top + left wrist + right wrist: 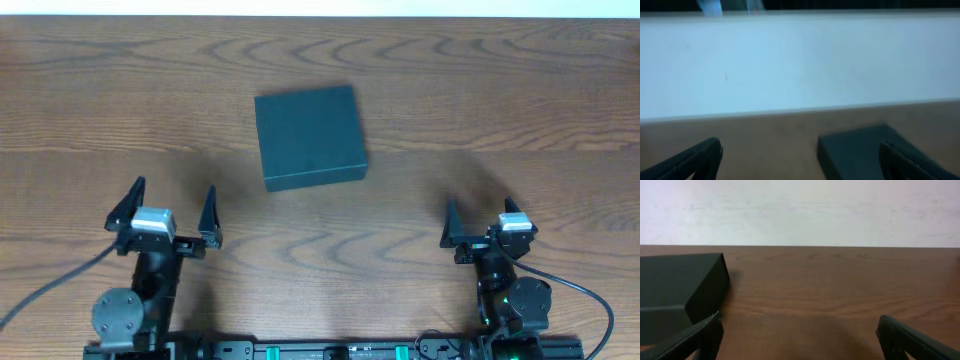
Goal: Pack container
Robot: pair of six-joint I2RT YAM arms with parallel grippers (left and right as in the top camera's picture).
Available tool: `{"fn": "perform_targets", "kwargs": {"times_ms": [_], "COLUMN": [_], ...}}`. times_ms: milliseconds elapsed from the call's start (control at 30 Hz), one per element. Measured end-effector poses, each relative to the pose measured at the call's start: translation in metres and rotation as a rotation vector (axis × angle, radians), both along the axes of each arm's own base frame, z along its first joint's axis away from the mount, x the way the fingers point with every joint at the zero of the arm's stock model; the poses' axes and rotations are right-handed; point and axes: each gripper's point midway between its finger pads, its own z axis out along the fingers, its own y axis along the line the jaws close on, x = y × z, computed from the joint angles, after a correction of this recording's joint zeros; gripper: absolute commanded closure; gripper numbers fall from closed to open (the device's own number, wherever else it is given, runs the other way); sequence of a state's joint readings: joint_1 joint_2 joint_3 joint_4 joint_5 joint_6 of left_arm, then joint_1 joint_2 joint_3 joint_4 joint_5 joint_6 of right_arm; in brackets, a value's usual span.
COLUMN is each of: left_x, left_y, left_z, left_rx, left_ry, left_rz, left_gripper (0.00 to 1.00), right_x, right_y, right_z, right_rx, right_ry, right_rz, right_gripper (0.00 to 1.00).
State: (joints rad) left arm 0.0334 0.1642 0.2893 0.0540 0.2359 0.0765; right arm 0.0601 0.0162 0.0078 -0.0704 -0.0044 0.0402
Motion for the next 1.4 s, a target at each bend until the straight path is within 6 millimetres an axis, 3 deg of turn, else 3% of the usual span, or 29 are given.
{"fn": "perform_targets", "kwargs": {"times_ms": [200, 500, 833, 1400], "left_x": [0.001, 0.004, 0.008, 0.007], "left_y": [0.003, 0.006, 0.013, 0.017], "left_z": [-0.022, -0.054, -0.113, -0.114], "left_rx": [0.038, 0.054, 0.049, 0.049], "left_ry": [-0.089, -0.059, 0.167, 0.183], "left_rz": [0.017, 0.037, 0.075, 0.094], "left_gripper": [0.01, 0.02, 0.02, 0.01], "right_x": [0.000, 0.000, 0.000, 0.000], "right_y": [0.000, 0.000, 0.000, 0.000], "right_z": [0.000, 0.000, 0.000, 0.000], "right_rx": [0.000, 0.000, 0.000, 0.000], "right_ry": [-0.001, 0.000, 0.000, 0.000], "right_rz": [0.000, 0.000, 0.000, 0.000], "right_gripper": [0.01, 0.01, 0.01, 0.01]}}
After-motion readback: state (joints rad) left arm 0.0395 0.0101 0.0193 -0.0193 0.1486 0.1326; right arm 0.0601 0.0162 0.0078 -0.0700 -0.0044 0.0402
